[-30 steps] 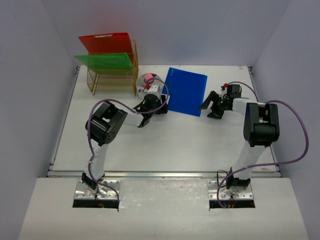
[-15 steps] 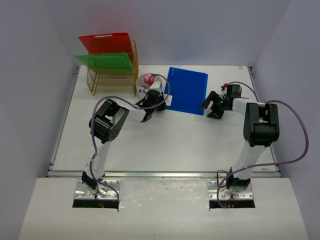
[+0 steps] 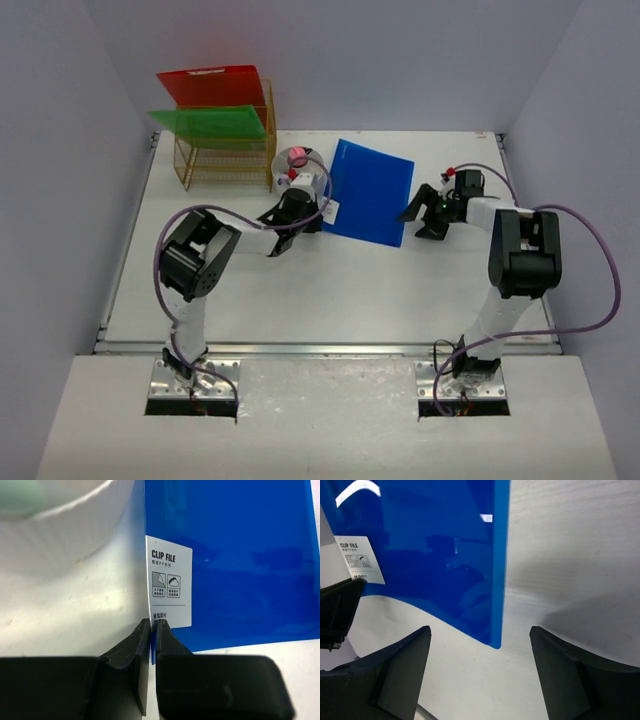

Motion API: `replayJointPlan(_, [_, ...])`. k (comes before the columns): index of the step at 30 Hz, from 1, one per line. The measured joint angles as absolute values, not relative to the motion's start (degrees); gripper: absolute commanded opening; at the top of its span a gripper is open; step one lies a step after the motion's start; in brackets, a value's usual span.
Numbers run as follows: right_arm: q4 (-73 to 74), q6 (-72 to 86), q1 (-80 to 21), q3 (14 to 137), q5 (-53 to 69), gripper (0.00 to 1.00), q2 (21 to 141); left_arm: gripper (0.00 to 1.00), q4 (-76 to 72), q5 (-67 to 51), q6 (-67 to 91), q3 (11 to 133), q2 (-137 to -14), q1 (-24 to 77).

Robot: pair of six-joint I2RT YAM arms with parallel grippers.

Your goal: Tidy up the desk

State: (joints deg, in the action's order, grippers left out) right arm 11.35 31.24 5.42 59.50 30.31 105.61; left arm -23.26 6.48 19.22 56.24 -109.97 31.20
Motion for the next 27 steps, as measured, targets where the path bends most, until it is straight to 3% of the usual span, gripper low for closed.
replayJointPlan(9, [17.9,11.8,7.6,65.0,45.6,0.87,93.0,0.00,-20.3,2.7,11.7,41.3,-89.5,31.3])
replayJointPlan(20, [32.4,-21.6,7.2,81.5,61.6,0.93,92.8,0.00,-18.8,-3.6,-7.0,32.4,-77.7,31.7])
replayJointPlan(27, [50.7,-36.4,6.6,96.2,67.2,0.98,101.3,0.00,-21.9,-6.6,-18.8,28.8,-71.6,32.1])
